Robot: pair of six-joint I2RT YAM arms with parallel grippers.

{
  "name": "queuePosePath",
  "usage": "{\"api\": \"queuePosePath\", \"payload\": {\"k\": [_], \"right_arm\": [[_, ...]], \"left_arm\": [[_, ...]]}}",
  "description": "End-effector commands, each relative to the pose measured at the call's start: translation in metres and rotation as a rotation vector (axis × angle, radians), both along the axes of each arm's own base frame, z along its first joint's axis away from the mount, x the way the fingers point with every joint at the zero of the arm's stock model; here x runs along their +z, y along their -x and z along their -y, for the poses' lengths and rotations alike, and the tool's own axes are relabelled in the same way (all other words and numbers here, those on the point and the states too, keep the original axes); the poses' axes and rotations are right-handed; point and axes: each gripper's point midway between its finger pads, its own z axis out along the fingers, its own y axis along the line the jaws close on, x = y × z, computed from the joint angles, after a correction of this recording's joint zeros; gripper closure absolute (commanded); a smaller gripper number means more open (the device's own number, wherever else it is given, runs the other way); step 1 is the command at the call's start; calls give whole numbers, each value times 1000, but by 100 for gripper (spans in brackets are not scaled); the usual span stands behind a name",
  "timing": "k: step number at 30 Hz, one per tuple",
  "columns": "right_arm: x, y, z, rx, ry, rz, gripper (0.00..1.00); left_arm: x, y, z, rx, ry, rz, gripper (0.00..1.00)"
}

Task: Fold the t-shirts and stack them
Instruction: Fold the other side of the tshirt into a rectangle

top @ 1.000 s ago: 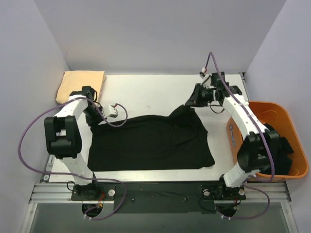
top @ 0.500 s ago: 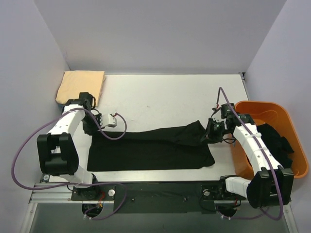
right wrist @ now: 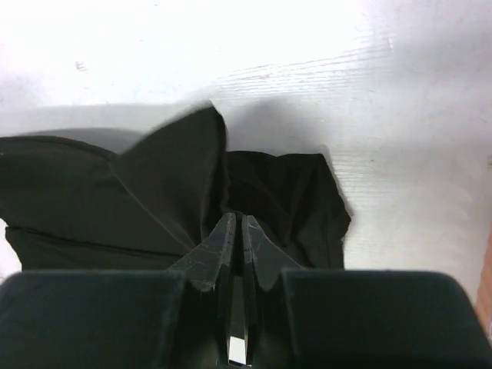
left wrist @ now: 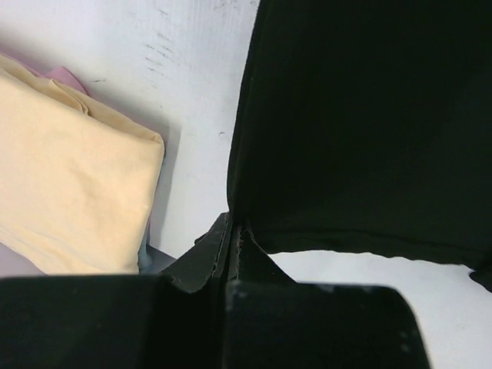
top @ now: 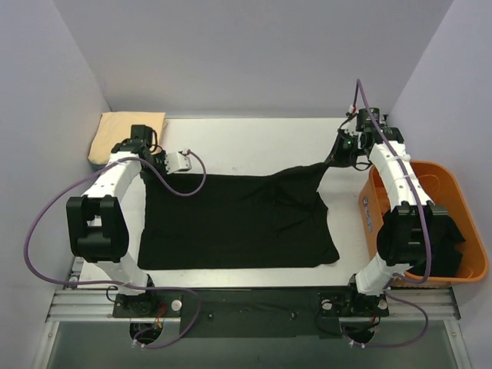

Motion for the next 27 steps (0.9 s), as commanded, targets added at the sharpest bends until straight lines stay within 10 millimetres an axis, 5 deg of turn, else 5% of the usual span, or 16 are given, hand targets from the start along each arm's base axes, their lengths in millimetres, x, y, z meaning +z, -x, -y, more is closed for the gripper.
{"api": "queuePosePath", "payload": {"k": [1, 6, 10, 13, 17, 22, 27], "right_arm": [[-1, 11, 5, 16, 10, -31, 100], [-10, 54, 3, 48, 7, -98, 100], [-4, 110, 6, 78, 30, -153, 100], [-35, 162, -8, 94, -27, -307, 100], [-75, 203, -17, 86, -27, -433, 100], [-105, 207, -14, 28, -29, -490, 100], [-106, 206, -14, 38, -27, -509, 100]], "left_arm": [[3, -8, 2, -3, -4, 43, 100], [0, 17, 3, -41, -6, -13, 100], [-7, 54, 0, -73, -14, -115, 100], [-22, 84, -2, -90, -16, -212, 100], [-47, 116, -4, -90, -21, -330, 100], [-66, 126, -11, -98, -59, -361, 100], [-66, 123, -15, -104, -86, -353, 100]]}}
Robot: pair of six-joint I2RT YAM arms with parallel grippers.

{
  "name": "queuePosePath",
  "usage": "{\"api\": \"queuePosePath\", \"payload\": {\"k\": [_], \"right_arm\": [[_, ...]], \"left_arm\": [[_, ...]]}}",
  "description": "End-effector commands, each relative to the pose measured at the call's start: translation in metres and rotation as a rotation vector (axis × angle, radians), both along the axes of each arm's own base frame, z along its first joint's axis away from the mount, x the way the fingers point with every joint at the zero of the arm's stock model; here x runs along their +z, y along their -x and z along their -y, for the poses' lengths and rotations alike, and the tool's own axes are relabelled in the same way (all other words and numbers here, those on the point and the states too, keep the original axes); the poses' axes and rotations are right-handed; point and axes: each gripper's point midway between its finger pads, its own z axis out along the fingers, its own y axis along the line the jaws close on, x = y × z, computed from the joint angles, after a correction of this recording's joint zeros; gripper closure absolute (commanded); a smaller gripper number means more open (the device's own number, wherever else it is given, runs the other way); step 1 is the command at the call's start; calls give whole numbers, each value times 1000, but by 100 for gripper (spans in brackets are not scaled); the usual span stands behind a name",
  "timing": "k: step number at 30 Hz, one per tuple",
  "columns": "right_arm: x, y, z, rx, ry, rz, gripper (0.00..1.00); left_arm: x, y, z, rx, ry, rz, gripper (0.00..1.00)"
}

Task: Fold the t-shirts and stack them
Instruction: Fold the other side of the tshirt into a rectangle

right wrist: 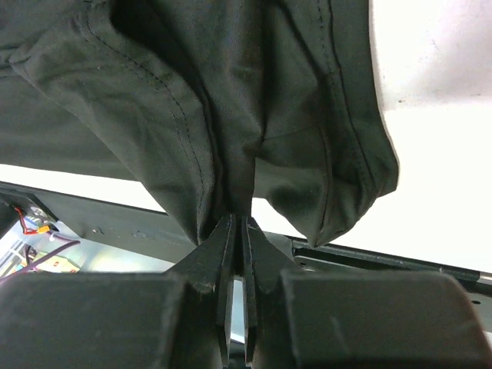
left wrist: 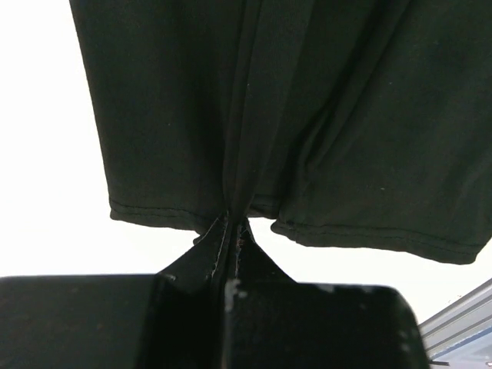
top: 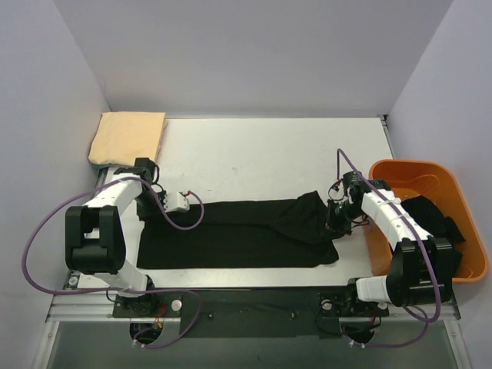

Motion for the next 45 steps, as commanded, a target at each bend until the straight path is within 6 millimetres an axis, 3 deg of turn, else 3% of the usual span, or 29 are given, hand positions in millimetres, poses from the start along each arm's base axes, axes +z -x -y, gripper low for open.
{"api": "queuePosePath", "payload": {"k": [1, 4, 5, 6, 7, 8, 11, 13, 14, 15, 16, 17, 18, 20, 22, 23, 24, 28, 32, 37, 45], "right_arm": [[4, -2, 2, -9, 9, -4, 100], [2, 4, 4, -1, 16, -24, 100], [0, 7, 3, 1, 12, -33, 100], [-2, 8, 2, 3, 6, -36, 100], [-4, 10, 0, 2, -4, -45, 100], [-7, 9, -2, -3, -8, -42, 100], [-15, 12, -8, 3, -11, -57, 100], [-21, 10, -15, 1, -26, -57, 100], [-24, 8, -19, -5, -36, -54, 100], [-27, 9, -22, 3, -37, -61, 100], [-32, 11, -24, -1, -43, -77, 100], [-34, 11, -24, -7, -45, -84, 100], [-39, 14, -23, -23, -44, -97, 100], [-44, 15, -19, -57, -47, -97, 100], [-47, 14, -13, -87, -28, -82, 100], [-47, 12, -10, -95, -21, -74, 100], [-47, 11, -9, -96, -14, -62, 100], [-52, 11, -13, -104, -34, -63, 100], [-58, 12, -14, -128, -42, -49, 100], [-61, 18, -12, -137, -36, -36, 100], [-62, 24, -12, -139, -42, -26, 100]], "left_arm": [[4, -6, -16, 4, -30, 24, 100], [3, -6, -22, -4, -49, 16, 100], [3, 1, -22, -7, -48, -18, 78], [6, 0, -21, -31, -44, -27, 64], [8, 8, -19, -45, -36, -67, 18], [14, 5, -15, -69, -14, -62, 13], [46, -11, 6, -97, 63, -4, 11], [74, -31, 39, -114, 151, 56, 11], [83, -32, 67, -109, 203, 60, 11], [103, -46, 85, -116, 238, 110, 11], [111, -43, 126, -127, 309, 104, 13], [127, -52, 150, -141, 356, 142, 17], [135, -45, 200, -149, 460, 130, 30], [146, -28, 274, -160, 621, 72, 50], [145, -2, 339, -198, 731, -17, 53], [138, 5, 358, -173, 758, -75, 53], [142, 13, 390, -220, 811, -60, 52], [132, 35, 462, -244, 896, -129, 47], [107, 37, 500, -239, 891, -133, 46], [61, 30, 500, -215, 811, -113, 46], [42, 29, 509, -243, 778, -78, 47]]}}
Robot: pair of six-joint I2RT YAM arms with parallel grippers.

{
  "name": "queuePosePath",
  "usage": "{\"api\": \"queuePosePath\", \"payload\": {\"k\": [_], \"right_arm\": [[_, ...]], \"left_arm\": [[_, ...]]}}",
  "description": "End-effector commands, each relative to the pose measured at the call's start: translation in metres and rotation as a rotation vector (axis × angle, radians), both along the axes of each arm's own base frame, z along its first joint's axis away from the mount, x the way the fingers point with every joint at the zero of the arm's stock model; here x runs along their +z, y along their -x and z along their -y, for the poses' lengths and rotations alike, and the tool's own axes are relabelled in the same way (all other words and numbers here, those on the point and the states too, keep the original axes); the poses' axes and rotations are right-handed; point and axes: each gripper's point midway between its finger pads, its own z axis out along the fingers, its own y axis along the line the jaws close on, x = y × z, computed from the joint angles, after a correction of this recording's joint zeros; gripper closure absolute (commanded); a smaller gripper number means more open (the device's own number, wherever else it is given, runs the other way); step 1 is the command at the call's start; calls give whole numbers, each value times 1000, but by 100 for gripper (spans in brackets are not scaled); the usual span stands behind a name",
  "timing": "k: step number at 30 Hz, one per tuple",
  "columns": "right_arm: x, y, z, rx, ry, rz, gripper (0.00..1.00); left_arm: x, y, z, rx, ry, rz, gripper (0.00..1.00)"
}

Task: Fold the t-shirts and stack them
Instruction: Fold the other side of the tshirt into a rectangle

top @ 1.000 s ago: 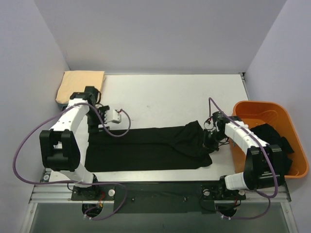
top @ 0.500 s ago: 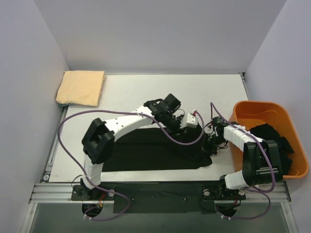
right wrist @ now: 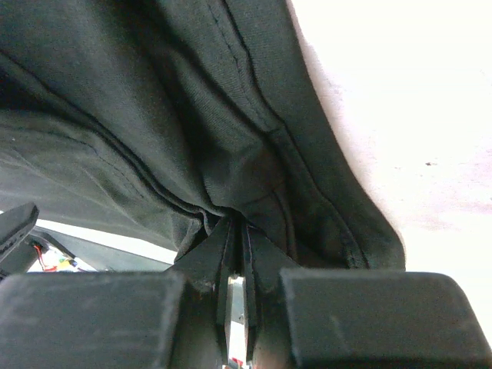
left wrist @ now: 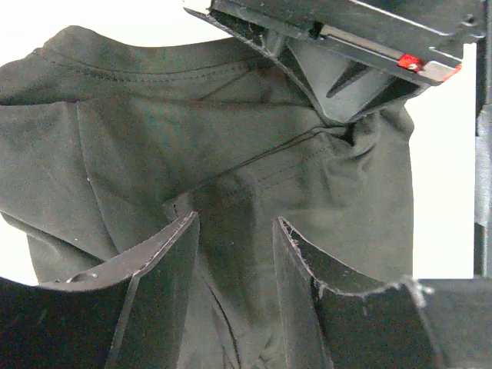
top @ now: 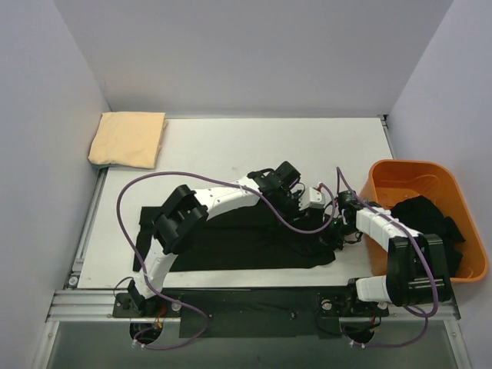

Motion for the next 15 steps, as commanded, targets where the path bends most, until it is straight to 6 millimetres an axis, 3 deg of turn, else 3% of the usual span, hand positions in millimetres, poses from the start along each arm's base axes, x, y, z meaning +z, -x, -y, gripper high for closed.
{"api": "queuePosePath", "payload": {"k": [1, 3, 7, 9, 10, 11, 15], "right_arm": [[0, 9, 2, -7, 7, -15, 100], [1, 8, 2, -7, 6, -9, 100], [1, 7, 2, -10, 6, -6, 100], [1, 6, 2, -13, 4, -8, 100], [2, 5, 2, -8, 1, 0, 100], [3, 5, 2, -10, 0, -3, 100], [9, 3, 2, -5, -3, 11, 100]], "left_arm": [[9, -10, 21, -1, 52, 72, 47], [1, -11, 19, -6, 39, 74, 48], [-3, 3, 15, -53, 26, 35, 61], [-2, 8, 14, -64, 21, 23, 77], [-4, 8, 13, -60, 15, 19, 93], [-3, 5, 12, -50, 10, 30, 100], [11, 1, 9, -22, -5, 28, 100]]}}
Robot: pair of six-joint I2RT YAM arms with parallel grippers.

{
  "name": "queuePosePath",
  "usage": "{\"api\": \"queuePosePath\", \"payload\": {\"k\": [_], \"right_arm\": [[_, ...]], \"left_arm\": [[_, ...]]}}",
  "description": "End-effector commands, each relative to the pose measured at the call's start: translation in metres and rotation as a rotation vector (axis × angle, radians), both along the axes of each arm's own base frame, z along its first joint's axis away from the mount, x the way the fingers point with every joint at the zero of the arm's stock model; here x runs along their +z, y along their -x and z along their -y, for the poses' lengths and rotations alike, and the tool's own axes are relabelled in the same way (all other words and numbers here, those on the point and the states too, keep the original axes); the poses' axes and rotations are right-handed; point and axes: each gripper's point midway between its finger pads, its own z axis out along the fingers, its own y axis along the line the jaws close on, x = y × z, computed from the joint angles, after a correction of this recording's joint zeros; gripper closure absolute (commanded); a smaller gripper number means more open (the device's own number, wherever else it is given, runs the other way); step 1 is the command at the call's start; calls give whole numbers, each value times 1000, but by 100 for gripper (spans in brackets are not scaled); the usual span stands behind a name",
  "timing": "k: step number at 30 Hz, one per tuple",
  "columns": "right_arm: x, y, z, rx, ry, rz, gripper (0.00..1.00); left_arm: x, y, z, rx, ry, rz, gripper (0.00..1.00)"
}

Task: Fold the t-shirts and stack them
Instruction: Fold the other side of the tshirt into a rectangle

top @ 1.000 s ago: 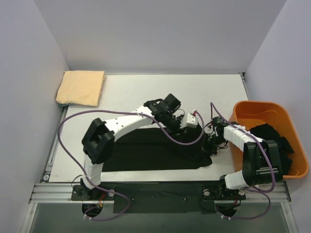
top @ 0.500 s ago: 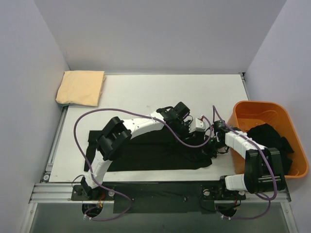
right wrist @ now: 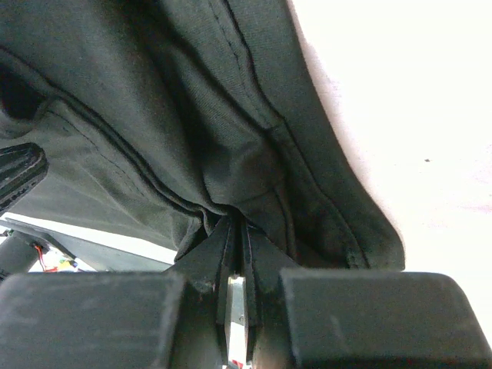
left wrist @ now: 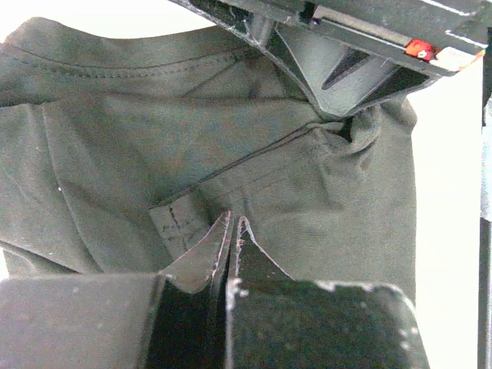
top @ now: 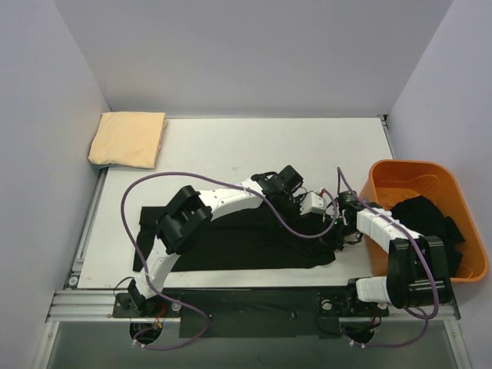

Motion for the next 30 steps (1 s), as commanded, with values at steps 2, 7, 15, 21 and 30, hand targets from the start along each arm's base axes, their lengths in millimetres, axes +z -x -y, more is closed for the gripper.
{"api": "queuePosePath", "payload": {"k": [2, 7, 15, 21, 30], "right_arm": [[12, 2, 2, 9, -1, 12, 100], [21, 0, 1, 15, -12, 37, 100], [19, 1, 1, 13, -13, 27, 100], [21, 2, -1, 8, -25, 35, 100], [20, 3, -1, 8, -24, 40, 100]], "left_arm": [[35, -8, 6, 25, 24, 15, 100], [50, -13, -2, 50, 30, 14, 100], [12, -21, 7, 54, 18, 69, 56], [0, -33, 8, 75, 10, 124, 50], [-10, -9, 10, 30, 20, 20, 67]]}}
